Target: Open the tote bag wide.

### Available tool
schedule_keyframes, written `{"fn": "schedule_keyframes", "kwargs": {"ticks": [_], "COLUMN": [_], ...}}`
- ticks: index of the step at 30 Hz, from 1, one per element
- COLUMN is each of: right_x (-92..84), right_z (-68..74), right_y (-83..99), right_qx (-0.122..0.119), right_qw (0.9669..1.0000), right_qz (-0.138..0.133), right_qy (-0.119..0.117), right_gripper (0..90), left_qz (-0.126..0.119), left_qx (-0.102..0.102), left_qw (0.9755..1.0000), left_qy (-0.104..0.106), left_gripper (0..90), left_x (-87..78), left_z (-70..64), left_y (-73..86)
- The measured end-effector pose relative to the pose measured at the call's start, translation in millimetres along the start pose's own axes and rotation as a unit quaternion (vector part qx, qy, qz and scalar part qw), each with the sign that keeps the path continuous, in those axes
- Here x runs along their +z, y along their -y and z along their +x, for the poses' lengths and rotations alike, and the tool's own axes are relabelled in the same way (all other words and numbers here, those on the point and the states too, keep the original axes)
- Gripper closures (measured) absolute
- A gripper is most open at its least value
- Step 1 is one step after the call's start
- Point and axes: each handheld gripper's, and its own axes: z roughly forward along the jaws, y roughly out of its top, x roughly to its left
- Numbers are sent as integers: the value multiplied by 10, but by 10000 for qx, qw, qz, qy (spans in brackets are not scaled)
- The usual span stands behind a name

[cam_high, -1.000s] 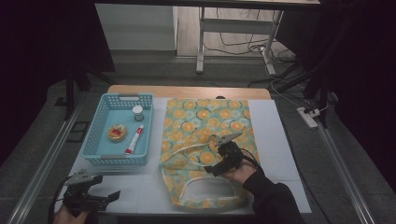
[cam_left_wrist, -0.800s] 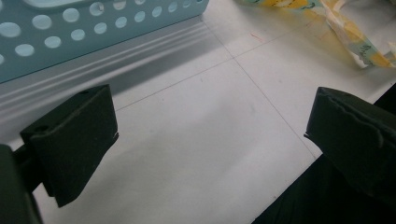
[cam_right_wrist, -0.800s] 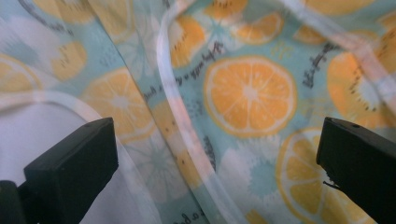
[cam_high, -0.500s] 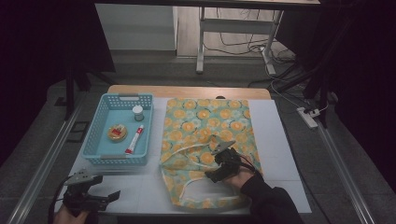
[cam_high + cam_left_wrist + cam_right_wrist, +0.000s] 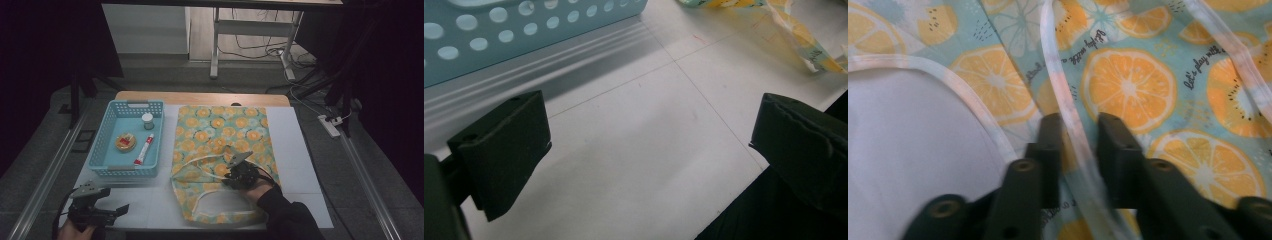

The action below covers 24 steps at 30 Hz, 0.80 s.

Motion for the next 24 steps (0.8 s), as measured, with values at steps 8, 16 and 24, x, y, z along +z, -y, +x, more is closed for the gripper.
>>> {"fn": "schedule_keyframes", "kwargs": {"ticks": [8, 16, 24], "right_x": [-10, -122, -247], "right_z": [-91, -118, -158], "right_y": [14, -41, -121], "right_qx": [263, 260, 243], "right_qw": [9992, 9987, 9972], "right_qz": [-55, -352, -666], "right_qy": [-292, -257, -240], "right_gripper": [895, 897, 899], "left_qz": [-8, -16, -1], "left_qx": [-28, -58, -76], "left_qw": [10000, 10000, 10000], "left_qy": [-5, -1, 5], "left_gripper": [25, 25, 26], "left_x": [-2, -11, -10], "left_z": [1, 6, 9], "left_y": [1, 10, 13]}}
